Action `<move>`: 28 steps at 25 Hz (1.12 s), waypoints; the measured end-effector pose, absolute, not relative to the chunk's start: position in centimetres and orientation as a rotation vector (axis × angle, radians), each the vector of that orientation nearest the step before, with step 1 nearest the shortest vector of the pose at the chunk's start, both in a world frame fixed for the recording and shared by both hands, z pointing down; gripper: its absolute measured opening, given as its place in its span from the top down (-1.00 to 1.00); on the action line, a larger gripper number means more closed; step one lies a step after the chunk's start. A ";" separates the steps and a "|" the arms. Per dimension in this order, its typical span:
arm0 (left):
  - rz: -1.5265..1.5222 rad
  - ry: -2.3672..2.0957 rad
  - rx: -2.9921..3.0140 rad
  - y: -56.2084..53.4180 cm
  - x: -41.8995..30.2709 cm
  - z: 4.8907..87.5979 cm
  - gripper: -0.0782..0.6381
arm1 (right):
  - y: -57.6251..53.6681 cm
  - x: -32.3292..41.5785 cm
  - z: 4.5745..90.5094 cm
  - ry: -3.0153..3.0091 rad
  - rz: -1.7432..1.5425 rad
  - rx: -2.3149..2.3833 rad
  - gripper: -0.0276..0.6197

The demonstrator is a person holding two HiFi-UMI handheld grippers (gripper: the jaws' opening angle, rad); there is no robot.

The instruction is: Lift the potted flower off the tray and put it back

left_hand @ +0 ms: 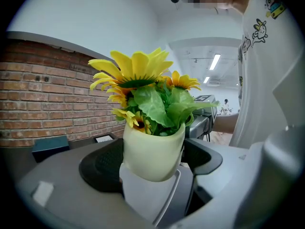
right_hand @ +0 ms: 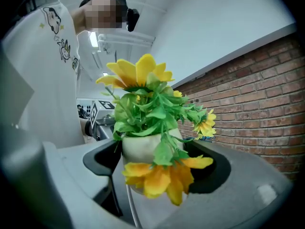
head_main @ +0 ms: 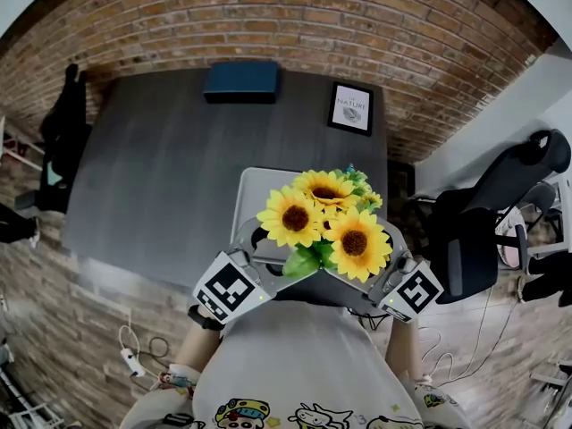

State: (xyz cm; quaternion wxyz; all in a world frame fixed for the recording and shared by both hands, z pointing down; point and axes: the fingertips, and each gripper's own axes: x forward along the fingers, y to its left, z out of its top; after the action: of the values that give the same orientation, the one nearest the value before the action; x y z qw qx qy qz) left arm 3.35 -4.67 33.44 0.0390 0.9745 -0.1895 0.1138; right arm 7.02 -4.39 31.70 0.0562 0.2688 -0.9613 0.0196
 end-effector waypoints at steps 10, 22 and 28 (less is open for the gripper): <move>0.341 -0.577 2.989 -4.7 3.4 33.6 -0.38 | -4.4 7.0 31.8 -2.909 0.058 0.815 -0.40; 0.331 -0.572 2.977 -4.6 3.4 33.7 -0.38 | -4.2 7.0 32.0 -2.905 0.078 0.822 -0.40; 0.342 -0.557 2.984 -4.5 3.4 33.5 -0.38 | -4.2 7.0 31.9 -2.906 0.083 0.830 -0.40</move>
State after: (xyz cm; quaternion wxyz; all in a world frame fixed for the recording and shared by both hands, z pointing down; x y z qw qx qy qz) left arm 3.37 -4.48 33.52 0.0435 0.9759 -0.1822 0.1118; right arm 7.00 -4.18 31.92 0.0589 0.2741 -0.9595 0.0274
